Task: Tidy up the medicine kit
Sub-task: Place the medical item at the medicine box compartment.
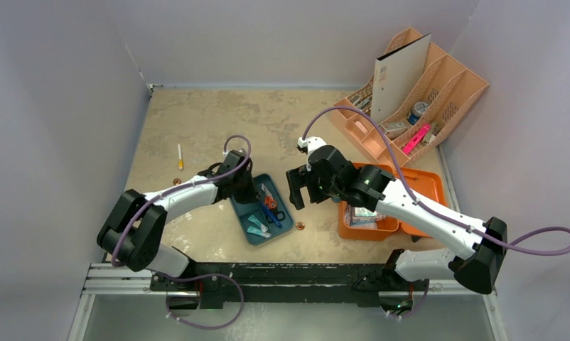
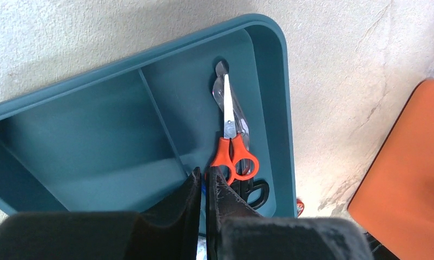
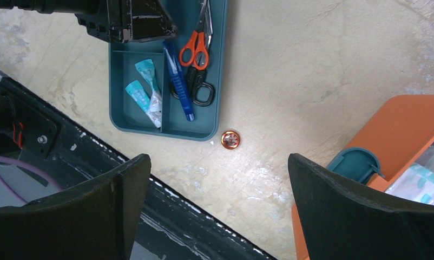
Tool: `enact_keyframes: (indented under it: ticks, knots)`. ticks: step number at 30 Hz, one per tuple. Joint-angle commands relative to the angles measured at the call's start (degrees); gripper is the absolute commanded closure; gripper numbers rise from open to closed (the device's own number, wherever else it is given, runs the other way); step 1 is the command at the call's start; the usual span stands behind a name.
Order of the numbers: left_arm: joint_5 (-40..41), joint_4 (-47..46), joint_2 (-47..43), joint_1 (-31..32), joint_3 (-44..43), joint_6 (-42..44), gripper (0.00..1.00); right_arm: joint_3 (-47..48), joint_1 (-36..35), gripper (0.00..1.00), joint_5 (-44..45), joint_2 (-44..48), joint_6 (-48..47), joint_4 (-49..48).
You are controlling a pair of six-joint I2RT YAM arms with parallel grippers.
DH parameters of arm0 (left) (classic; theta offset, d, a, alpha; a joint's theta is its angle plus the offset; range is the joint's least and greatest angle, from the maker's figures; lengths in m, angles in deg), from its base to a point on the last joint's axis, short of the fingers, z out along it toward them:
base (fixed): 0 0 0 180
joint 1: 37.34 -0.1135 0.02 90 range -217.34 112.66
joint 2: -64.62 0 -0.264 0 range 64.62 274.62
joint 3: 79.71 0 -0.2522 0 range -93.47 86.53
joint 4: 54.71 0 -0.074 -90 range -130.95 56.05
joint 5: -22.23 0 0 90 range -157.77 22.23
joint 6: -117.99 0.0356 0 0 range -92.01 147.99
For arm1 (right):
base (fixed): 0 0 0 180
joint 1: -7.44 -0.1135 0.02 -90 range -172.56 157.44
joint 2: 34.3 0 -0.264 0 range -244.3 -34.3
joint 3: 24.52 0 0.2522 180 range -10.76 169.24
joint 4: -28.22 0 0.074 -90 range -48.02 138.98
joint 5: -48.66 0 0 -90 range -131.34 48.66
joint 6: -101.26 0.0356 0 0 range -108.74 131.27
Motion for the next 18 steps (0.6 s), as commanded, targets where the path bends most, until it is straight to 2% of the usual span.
enact_keyframes:
  ticks: [1,13,18]
  knots:
    - [-0.2,-0.5,-2.8,0.2,-1.5,1.0,0.94,1.5,-0.3,0.01,0.1,-0.4,-0.4,-0.2]
    - [-6.6,-1.4,-4.2,0.3,-3.8,1.4,0.86,1.4,-0.3,0.01,0.1,-0.6,-0.1,-0.4]
    - [-3.4,3.0,-6.6,-0.4,-6.0,3.6,0.73,2.0,-0.3,0.01,1.8,-2.5,-0.5,-1.7]
